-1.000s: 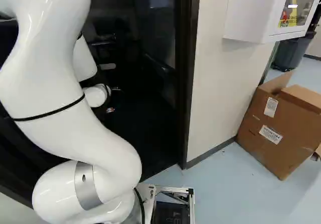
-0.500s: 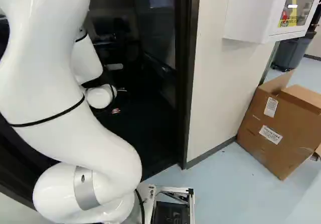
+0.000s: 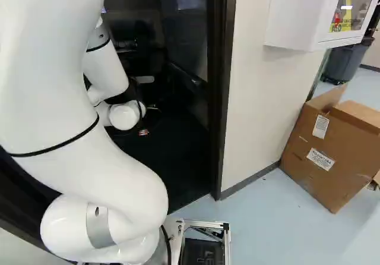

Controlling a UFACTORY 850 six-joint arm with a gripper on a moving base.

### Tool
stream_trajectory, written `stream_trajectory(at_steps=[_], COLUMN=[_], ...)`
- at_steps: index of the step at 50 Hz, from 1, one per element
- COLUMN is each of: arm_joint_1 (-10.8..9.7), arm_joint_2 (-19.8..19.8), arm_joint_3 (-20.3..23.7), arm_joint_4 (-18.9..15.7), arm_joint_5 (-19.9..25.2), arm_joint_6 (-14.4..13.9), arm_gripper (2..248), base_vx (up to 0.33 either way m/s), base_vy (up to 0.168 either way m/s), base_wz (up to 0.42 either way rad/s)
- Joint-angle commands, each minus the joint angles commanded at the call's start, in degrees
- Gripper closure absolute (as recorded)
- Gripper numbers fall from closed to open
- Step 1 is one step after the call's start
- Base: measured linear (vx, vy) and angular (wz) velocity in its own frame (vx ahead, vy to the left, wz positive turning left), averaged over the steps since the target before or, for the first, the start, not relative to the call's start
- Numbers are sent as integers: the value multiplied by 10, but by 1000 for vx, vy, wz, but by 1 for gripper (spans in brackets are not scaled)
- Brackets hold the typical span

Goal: Open the door and move inside

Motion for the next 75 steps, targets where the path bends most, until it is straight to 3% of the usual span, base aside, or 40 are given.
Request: stream_trajectory(at_steps=[18,75], arm_joint_1=[-28,-29], arm_joint_2=[11,12], arm_joint_3=[12,12], arm_joint_4=[0,0], arm_joint_5=[0,0], arm_joint_6=[0,0], arm_gripper=[3,3], base_vx=[0,5], base_vy=[0,-1], base_wz=[0,-8])
